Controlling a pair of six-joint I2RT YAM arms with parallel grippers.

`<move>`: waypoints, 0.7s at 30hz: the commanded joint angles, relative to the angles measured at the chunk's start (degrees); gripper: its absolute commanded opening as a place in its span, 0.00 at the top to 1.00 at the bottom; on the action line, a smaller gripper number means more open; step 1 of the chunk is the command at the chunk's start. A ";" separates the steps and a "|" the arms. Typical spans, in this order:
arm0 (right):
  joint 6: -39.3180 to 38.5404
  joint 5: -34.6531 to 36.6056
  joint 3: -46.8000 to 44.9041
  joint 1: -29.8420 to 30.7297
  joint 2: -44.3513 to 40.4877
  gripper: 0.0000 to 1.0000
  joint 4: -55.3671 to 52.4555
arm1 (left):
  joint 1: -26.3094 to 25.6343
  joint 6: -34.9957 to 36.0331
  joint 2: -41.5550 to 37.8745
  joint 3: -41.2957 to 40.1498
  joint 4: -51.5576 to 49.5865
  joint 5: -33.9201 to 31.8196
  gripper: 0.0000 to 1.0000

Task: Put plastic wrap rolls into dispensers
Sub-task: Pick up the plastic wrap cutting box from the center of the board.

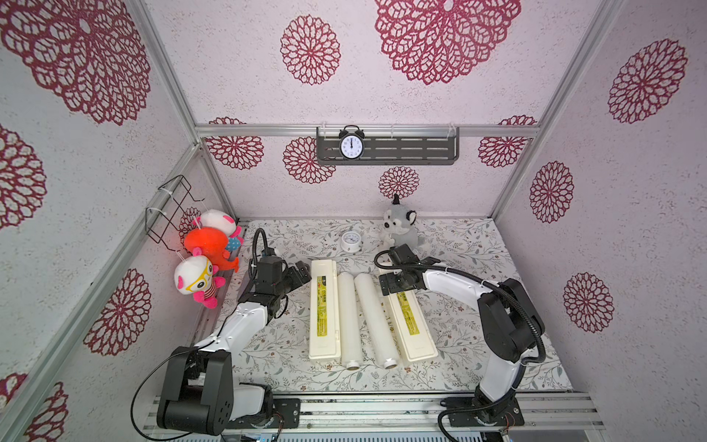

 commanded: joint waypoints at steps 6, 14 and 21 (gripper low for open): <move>-0.37 -5.46 -2.69 -3.35 -2.56 0.17 -3.05 | -0.64 -0.93 -1.50 1.34 1.37 3.54 0.02; -1.92 -23.31 -9.52 -13.42 -12.64 0.19 3.00 | -4.31 0.42 1.63 7.15 0.14 8.06 0.02; 3.22 -46.50 -17.52 -24.91 -21.65 0.20 15.01 | -11.36 -0.88 12.50 18.13 5.35 21.94 0.02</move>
